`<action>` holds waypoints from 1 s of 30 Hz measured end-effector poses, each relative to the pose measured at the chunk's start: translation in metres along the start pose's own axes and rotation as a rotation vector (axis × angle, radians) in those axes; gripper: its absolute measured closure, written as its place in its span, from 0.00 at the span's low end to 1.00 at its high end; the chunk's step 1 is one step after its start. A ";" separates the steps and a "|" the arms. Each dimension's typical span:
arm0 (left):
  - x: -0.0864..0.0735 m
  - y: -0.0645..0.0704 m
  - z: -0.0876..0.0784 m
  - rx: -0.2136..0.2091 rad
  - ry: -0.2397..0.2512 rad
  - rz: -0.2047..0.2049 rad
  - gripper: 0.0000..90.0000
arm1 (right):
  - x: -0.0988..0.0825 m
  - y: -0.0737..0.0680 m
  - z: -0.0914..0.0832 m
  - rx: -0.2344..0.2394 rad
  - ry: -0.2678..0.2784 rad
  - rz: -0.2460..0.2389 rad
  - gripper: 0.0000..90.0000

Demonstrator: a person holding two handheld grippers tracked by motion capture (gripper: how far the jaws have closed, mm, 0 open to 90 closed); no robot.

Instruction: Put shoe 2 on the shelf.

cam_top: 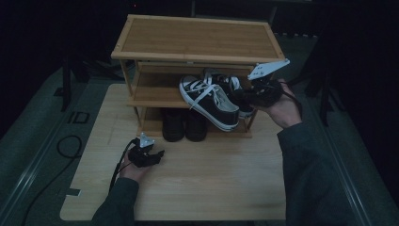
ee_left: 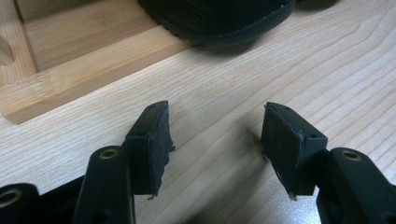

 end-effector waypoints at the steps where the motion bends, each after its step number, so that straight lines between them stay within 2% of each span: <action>1: 0.000 0.000 0.000 0.000 0.000 -0.001 0.48 | -0.003 0.000 0.000 0.009 0.011 0.006 1.00; 8: 0.000 0.000 0.000 0.011 -0.001 -0.019 0.50 | -0.016 -0.001 0.000 0.002 0.002 -0.006 1.00; 10: 0.000 -0.001 -0.001 0.015 0.000 -0.029 0.53 | -0.020 -0.002 0.000 -0.004 -0.003 -0.010 1.00; 17: 0.001 -0.002 -0.001 0.020 -0.016 -0.038 0.56 | -0.037 -0.005 0.003 0.023 -0.025 -0.032 1.00; 28: 0.001 -0.004 -0.002 0.014 -0.024 -0.041 0.61 | -0.053 -0.005 0.009 0.067 -0.033 -0.038 1.00; 29: 0.001 -0.005 -0.003 0.023 -0.053 -0.052 0.62 | -0.056 -0.006 0.010 0.073 -0.032 -0.038 1.00; 30: 0.001 -0.005 -0.003 0.023 -0.062 -0.053 0.63 | -0.058 -0.006 0.010 0.075 -0.033 -0.035 1.00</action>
Point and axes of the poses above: each handheld gripper's, and its own axes: z roughly forward along the jaws, x roughly out of its top, y roughly to its right, the point moved 10 cm from there along z, roughly forward along the jaws, and after that the axes turned 14 degrees about -y, right-handed, at the moved point
